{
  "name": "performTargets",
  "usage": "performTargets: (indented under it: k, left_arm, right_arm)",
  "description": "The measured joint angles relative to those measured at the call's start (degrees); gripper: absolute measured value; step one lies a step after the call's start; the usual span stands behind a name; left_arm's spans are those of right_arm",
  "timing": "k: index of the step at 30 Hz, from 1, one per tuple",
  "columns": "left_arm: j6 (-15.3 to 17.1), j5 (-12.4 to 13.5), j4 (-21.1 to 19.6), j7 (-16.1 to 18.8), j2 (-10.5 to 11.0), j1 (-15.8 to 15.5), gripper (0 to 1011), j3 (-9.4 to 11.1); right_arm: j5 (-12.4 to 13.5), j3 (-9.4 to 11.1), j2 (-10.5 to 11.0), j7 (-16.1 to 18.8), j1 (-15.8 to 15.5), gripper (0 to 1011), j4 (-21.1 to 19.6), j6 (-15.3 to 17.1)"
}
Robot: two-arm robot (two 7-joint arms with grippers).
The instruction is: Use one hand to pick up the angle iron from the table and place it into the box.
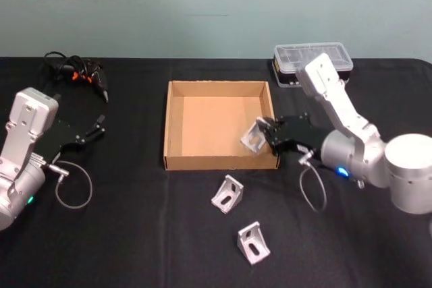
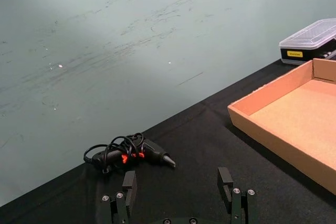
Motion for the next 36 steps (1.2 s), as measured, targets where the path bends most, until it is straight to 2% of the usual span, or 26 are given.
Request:
performTargets:
  k: [3, 15, 29, 36]
  left_arm:
    - [0.0, 0.0, 0.0, 0.0, 0.0, 0.0, 1011, 0.0]
    - [0.0, 0.0, 0.0, 0.0, 0.0, 0.0, 1012, 0.0]
    - [0.0, 0.0, 0.0, 0.0, 0.0, 0.0, 1011, 0.0]
    - [0.0, 0.0, 0.0, 0.0, 0.0, 0.0, 1011, 0.0]
  right_arm:
    - [-0.9, 0.0, -2.1, -0.5, 2.0, 80, 3.2, -0.9]
    - [-3.4, -0.6, -7.2, -0.4, 7.6, 80, 13.6, -2.0]
    - [-6.0, -1.1, -10.5, 0.3, 11.6, 80, 21.4, -3.6]
    - [-7.0, -1.1, -11.1, 0.3, 12.0, 80, 22.7, -4.4]
